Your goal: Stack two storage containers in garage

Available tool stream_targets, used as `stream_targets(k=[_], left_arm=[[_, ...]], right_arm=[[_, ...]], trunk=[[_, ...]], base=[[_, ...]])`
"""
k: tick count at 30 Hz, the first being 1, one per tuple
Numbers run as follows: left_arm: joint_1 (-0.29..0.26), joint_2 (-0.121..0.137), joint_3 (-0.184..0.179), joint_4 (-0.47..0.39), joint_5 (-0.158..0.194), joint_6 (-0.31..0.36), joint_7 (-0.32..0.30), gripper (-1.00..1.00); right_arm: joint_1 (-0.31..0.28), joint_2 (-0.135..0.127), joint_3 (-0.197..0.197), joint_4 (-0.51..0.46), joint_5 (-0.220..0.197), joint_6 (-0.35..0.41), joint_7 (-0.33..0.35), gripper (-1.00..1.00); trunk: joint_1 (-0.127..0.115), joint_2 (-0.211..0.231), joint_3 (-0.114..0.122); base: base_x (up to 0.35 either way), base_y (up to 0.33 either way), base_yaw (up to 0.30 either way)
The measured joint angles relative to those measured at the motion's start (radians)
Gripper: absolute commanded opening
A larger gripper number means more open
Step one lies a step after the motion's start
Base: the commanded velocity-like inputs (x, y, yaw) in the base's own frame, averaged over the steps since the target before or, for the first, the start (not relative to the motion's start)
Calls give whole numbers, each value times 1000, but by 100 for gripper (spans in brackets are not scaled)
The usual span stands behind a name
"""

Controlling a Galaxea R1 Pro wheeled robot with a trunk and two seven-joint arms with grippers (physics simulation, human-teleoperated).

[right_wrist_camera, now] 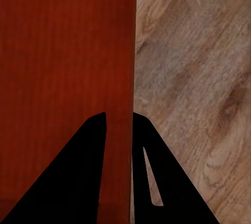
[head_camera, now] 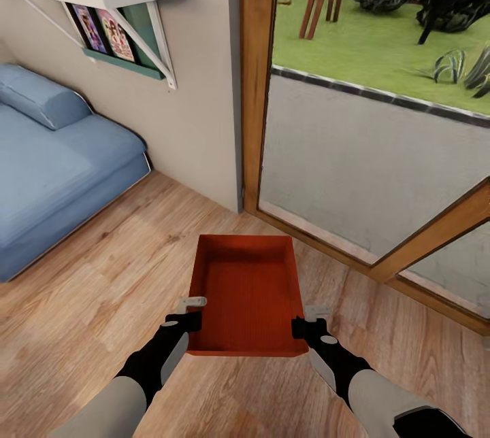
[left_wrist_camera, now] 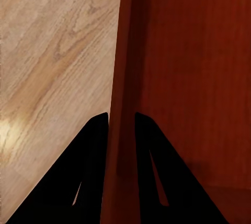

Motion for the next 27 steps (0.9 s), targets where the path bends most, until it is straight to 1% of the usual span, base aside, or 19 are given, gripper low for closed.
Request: stream_targets(k=[27], left_arm=[[-1, 0, -1, 0, 1, 1, 5, -100]], right_arm=[[0, 2, 3, -2, -5, 5, -5, -100]], trunk=[[-104, 189, 85]], base=[[0, 0, 0]])
